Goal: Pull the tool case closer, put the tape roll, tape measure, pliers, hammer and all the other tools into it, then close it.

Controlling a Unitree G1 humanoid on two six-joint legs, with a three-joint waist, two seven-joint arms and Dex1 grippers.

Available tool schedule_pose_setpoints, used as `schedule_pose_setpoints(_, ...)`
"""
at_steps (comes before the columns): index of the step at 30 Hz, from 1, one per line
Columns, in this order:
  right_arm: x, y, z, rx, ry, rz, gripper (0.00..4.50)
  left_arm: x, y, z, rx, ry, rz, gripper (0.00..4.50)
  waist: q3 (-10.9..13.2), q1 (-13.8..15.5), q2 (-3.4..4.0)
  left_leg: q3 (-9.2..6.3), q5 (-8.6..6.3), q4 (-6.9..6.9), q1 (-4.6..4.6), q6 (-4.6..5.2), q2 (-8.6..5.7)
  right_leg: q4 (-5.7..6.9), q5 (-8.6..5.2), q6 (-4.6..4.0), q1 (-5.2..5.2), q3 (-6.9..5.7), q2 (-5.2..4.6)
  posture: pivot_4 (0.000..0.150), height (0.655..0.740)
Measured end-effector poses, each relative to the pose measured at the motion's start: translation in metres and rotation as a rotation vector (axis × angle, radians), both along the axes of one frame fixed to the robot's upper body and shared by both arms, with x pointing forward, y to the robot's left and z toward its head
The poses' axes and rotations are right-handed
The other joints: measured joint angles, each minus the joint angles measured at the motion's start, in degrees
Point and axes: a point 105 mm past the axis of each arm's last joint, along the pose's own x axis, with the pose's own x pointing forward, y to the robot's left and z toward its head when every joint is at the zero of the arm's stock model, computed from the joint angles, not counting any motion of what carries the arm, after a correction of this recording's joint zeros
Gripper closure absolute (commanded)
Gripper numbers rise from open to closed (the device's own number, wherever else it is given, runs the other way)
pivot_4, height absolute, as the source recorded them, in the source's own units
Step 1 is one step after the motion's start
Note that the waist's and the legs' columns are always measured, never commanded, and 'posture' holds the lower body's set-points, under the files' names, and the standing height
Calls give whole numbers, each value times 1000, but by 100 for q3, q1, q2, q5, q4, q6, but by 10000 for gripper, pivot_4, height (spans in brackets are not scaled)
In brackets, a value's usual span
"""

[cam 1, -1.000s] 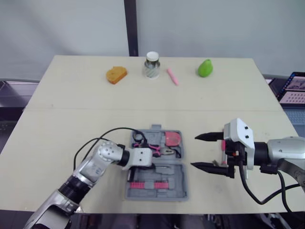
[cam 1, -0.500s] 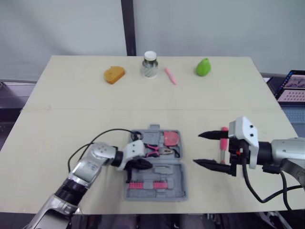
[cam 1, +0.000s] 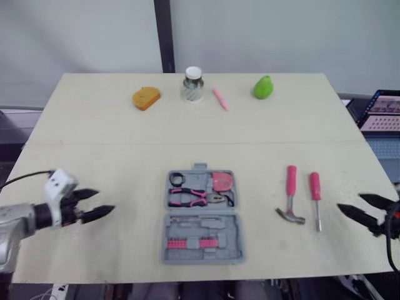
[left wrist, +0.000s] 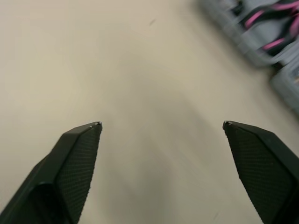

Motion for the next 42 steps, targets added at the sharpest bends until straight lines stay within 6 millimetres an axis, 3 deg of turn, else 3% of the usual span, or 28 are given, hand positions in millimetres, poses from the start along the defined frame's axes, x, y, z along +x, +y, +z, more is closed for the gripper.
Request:
schedule_pose_setpoints(4, 1, -16, -15, -12, 1, -56, 0, -13, 25, -1, 37, -32, 86, 292, 0, -10, 6, 6, 1, -4, 4, -2, 2, 1, 0, -1, -2, 6, -1, 1500, 7400)
schedule_pose_setpoints(8, 6, -18, -19, -24, -8, -53, 0, -12, 32, -2, 55, -50, 111, 292, 0, -7, 7, 6, 1, -5, 4, -3, 3, 3, 0, -1, -4, 7, -1, 1500, 7400)
schedule_pose_setpoints(25, 8, -13, -16, -47, -13, -11, 0, 11, 17, 4, 46, -119, 82, 292, -1, -39, 9, 12, 1, -10, 5, -3, 2, 3, 0, -1, -6, 9, -1, 1500, 7400)
schedule_pose_setpoints(31, 9, -5, -12, -45, -19, 0, 0, 20, 3, 5, 24, -120, 38, 292, -1, -33, 9, 12, 1, -11, 5, -3, 2, 3, 0, -1, -6, 9, -1, 1500, 7400)
schedule_pose_setpoints(35, 10, 14, -7, -17, -54, -9, 0, 32, -41, 14, -41, -153, -110, 292, -1, 24, 9, 11, 2, -4, 4, -5, 2, 8, 0, 0, -5, 13, -2, 1500, 7400)
schedule_pose_setpoints(42, 8, 47, 0, -27, -87, -99, 0, 43, -143, 38, -118, -211, -509, 292, -3, 36, 12, 11, 4, -3, 3, -8, -1, 15, 0, 0, -7, 16, 0, 1500, 7400)
